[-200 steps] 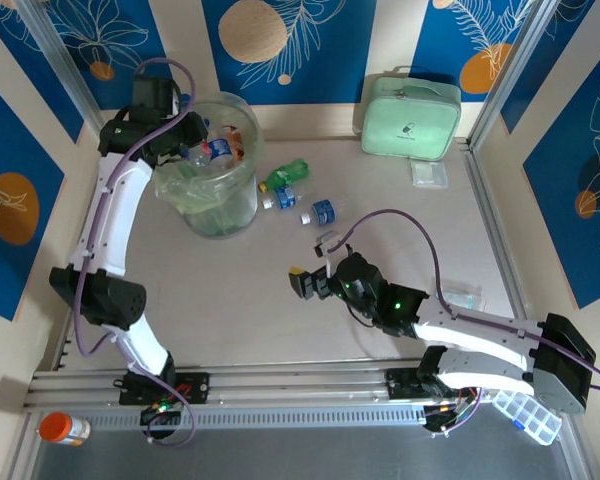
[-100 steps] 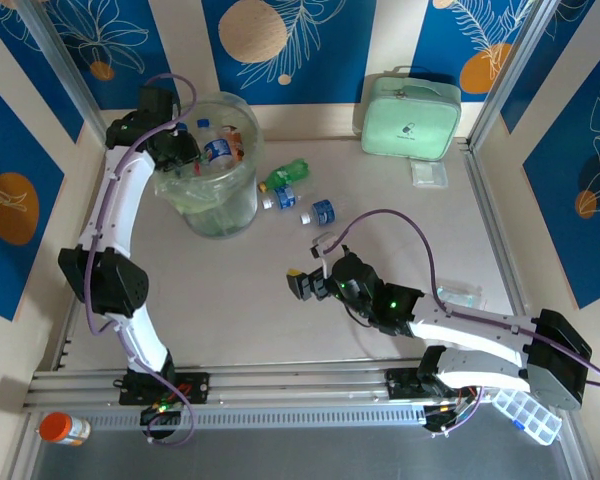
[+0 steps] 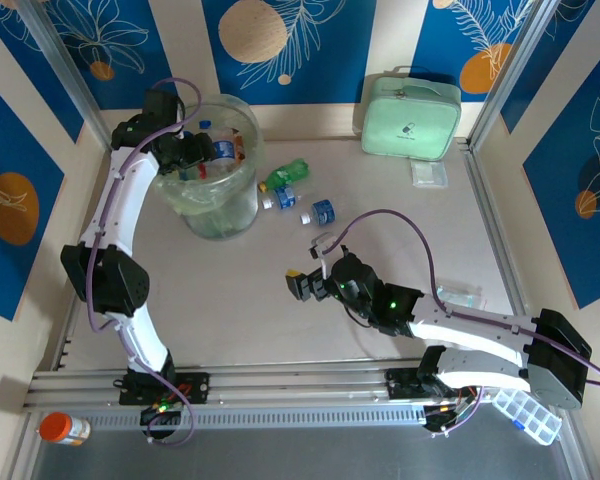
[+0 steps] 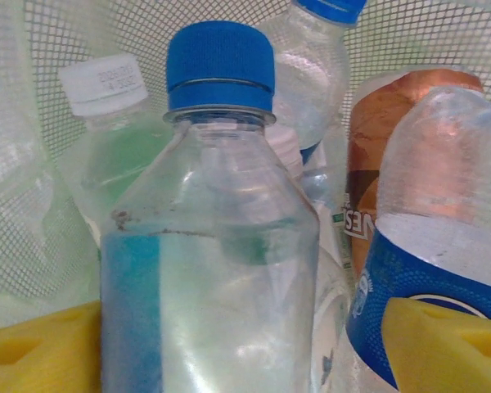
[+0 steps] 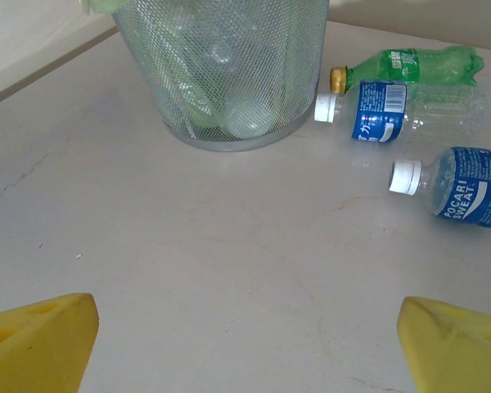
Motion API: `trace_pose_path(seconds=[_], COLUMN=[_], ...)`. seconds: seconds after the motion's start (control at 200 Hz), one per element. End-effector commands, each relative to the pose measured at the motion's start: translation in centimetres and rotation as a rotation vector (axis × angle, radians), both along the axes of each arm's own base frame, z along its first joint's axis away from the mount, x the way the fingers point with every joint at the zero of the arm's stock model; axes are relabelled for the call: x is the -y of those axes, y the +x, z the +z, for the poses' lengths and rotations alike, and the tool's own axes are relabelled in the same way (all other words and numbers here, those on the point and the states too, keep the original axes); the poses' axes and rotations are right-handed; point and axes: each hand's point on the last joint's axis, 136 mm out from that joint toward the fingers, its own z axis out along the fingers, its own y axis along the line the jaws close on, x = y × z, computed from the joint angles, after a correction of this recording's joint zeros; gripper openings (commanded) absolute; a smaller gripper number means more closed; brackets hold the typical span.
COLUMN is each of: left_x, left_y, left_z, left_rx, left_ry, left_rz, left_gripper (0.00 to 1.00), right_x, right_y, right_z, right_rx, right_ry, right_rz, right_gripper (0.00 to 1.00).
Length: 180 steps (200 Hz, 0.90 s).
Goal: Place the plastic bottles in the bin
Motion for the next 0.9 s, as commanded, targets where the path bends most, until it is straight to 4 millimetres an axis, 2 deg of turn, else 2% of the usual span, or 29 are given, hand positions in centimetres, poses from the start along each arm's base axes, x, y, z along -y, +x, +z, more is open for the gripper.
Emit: trace_pose_path(seconds=[0.0, 0.345, 0.66, 0.76, 0.895], left_x=[-0.1, 0.3, 4.0, 5.5, 6.4], left_y=[-1.9, -4.9, -10.1, -11.6, -13.1], left_z=[1.4, 5.6, 9.0, 9.2, 9.2], left_rx=[-0.001, 0.109, 0.267, 0.290, 0.310], left_ry=[-0.006, -0.013, 0.089, 0.103, 0.105], left_rz=[0.006, 0.002, -0.077, -0.118, -0.151], left_gripper=[0.86, 0.90, 0.89, 0.89, 0.88], right_x=[-0.4, -0.3, -0.3, -0.2, -0.2], right_y=[0.5, 0.5, 0.5, 0.5, 0.6], right_z=[1.9, 2.0, 2.0, 2.0, 1.9], right_rx=[0.041, 0.048, 0.048, 0.047, 0.042], right_ry=[0.029, 0.030, 0.030, 0.030, 0.032], right_rz=[-0.013, -0.017, -0.019, -0.021, -0.022], right_gripper=[0.95, 0.95, 0.95, 0.95, 0.95])
